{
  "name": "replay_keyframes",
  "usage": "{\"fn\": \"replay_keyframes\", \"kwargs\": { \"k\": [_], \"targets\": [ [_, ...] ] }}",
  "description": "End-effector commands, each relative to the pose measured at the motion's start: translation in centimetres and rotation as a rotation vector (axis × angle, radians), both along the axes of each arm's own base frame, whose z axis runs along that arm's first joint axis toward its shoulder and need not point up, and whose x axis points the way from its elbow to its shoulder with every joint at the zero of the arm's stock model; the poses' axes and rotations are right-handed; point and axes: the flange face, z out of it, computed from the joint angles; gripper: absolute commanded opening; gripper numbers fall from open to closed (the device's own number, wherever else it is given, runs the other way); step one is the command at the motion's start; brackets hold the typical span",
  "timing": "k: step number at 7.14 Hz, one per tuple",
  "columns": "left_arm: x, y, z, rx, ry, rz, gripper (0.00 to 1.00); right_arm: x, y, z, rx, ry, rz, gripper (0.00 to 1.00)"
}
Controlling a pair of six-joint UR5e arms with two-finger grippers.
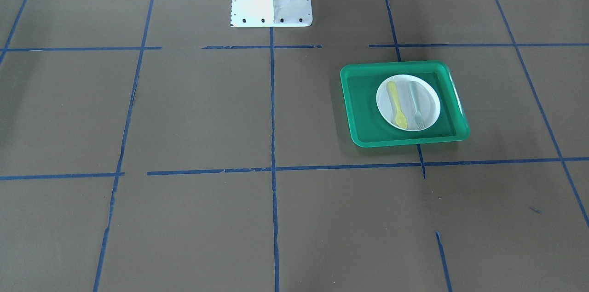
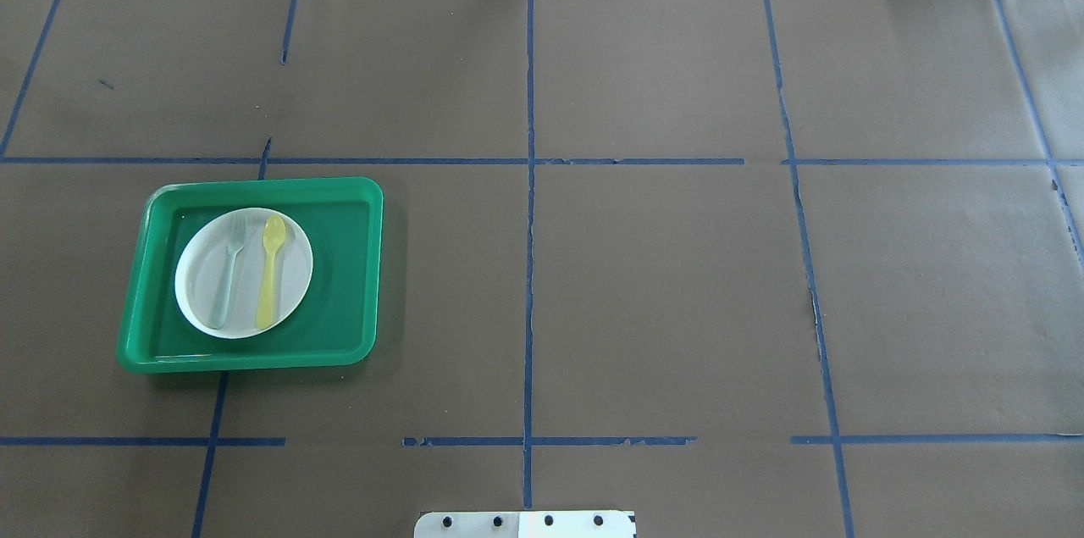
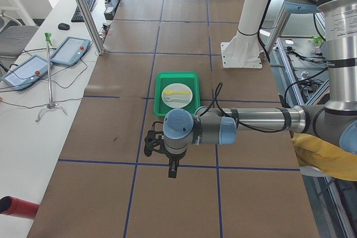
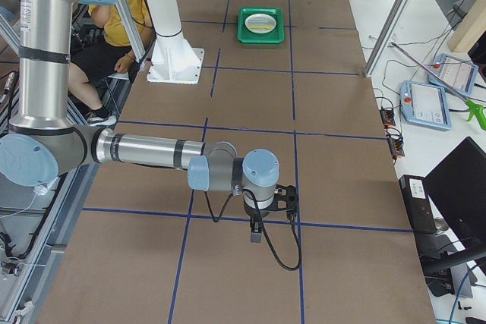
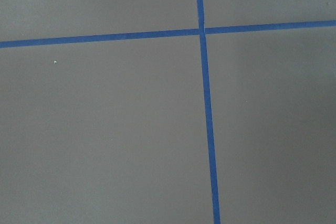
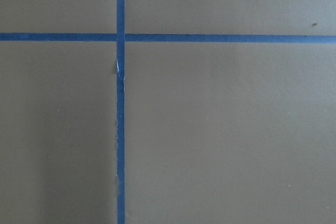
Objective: Place spoon
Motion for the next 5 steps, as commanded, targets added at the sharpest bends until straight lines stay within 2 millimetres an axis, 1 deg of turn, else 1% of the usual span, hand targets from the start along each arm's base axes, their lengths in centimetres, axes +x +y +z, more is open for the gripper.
{"fn": "replay_keyframes", "kwargs": {
  "k": [1, 2, 3, 4, 5],
  "targets": [
    [0.1, -0.2, -0.8, 0.016, 0.006, 0.002, 1.00, 0.0, 0.0, 0.0, 0.000, 0.000, 0.000, 1.00],
    [0.1, -0.4, -0.4, 0.003, 0.006, -0.003, 1.00, 0.0, 0.0, 0.0, 0.000, 0.000, 0.000, 1.00],
    [-0.1, -2.8, -2.6, 0.052, 0.003, -0.004, 1.00, 0.0, 0.0, 0.0, 0.001, 0.000, -0.001, 1.00],
    [1.4, -4.2, -5.1, 0.089, 0.006, 0.022, 1.00, 0.0, 0.0, 0.0, 0.000, 0.000, 0.000, 1.00],
    [4.6, -4.9, -8.3, 0.081, 0.016, 0.016, 1.00, 0.0, 0.0, 0.0, 0.000, 0.000, 0.000, 1.00]
  ]
}}
